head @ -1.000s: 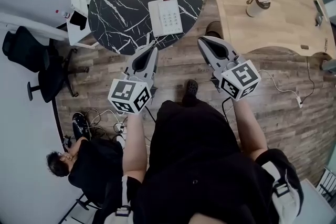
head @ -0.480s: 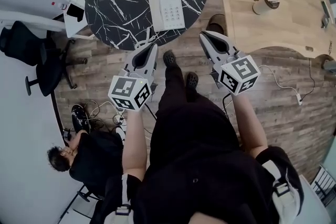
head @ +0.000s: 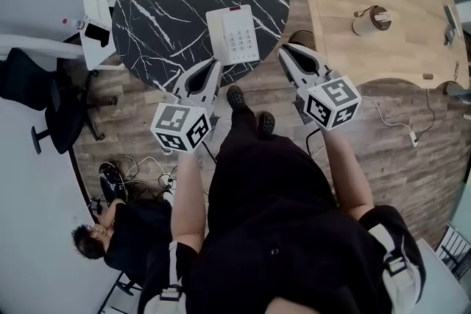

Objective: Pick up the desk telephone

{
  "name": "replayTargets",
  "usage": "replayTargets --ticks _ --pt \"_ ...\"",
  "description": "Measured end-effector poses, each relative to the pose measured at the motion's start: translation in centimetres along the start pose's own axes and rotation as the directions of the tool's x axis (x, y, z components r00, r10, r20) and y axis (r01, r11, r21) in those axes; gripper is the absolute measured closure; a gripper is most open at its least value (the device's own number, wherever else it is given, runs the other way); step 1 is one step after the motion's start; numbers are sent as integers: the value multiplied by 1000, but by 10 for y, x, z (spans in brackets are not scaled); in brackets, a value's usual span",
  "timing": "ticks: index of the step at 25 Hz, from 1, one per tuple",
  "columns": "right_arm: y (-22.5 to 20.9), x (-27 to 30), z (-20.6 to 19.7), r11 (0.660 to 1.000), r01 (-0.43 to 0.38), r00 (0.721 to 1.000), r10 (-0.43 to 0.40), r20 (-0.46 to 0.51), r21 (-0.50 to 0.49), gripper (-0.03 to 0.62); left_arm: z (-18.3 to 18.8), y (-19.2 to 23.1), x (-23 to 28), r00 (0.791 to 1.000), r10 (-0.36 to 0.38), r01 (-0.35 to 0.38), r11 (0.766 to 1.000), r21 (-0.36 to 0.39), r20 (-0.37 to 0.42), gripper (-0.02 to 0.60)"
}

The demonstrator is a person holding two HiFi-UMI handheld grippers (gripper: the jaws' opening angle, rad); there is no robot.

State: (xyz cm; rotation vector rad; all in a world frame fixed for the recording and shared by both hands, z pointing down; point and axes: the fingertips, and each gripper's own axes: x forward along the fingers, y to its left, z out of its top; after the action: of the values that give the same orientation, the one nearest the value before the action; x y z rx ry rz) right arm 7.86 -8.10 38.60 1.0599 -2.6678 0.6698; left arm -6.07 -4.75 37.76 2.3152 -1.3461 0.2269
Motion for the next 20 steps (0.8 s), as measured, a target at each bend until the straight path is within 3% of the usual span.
replayTargets --ticks 8,15,17,18,20 --pt "-19 47 6 998 67 996 -67 -62 -2 560 12 49 34 998 -53 53 998 -18 -28 565" --pt "-29 78 -7 993 115 987 -109 -122 41 554 0 79 53 988 -123 120 992 -42 -91 563" --pt "-29 85 -12 991 121 984 -113 -140 49 535 -2 86 57 985 -142 136 989 -63 -99 541" --pt "-29 89 -14 991 123 982 -115 -150 49 509 -3 90 58 983 -152 145 987 -75 -103 495" --pt "-28 96 -21 991 128 978 -118 -173 48 453 -9 97 62 979 -169 158 983 -95 -117 474"
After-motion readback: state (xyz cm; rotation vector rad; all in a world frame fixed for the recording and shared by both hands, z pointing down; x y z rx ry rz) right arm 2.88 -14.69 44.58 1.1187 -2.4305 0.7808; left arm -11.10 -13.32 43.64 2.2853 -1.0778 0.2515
